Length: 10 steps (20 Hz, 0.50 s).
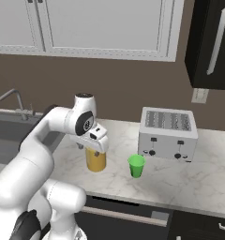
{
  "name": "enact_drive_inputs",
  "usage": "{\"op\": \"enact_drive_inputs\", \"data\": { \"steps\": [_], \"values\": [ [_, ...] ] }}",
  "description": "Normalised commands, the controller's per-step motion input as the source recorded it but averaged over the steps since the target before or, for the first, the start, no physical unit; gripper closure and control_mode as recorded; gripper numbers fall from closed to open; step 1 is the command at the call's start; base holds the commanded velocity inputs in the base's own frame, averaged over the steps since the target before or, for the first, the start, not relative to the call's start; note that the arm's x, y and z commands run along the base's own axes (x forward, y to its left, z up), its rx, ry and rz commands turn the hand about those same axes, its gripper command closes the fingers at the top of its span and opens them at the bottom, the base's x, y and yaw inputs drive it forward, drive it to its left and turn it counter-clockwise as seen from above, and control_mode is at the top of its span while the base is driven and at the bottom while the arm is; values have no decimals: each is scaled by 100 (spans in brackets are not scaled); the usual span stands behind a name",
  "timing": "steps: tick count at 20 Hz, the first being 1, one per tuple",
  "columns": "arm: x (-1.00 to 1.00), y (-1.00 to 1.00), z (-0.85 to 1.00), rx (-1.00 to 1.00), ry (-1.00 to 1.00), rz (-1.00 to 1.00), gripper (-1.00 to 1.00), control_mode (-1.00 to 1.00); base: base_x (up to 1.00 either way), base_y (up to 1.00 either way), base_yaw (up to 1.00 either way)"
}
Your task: Place the pitcher and cup on the dining counter for serving.
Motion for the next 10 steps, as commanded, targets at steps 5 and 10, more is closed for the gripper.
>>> {"op": "enact_drive_inputs", "data": {
  "steps": [5, 10],
  "values": [
    [45, 0, -26, 0, -9, 0, -100, -100, 0, 0, 0],
    [46, 0, -20, 0, -4, 0, -100, -100, 0, 0, 0]
  ]
}}
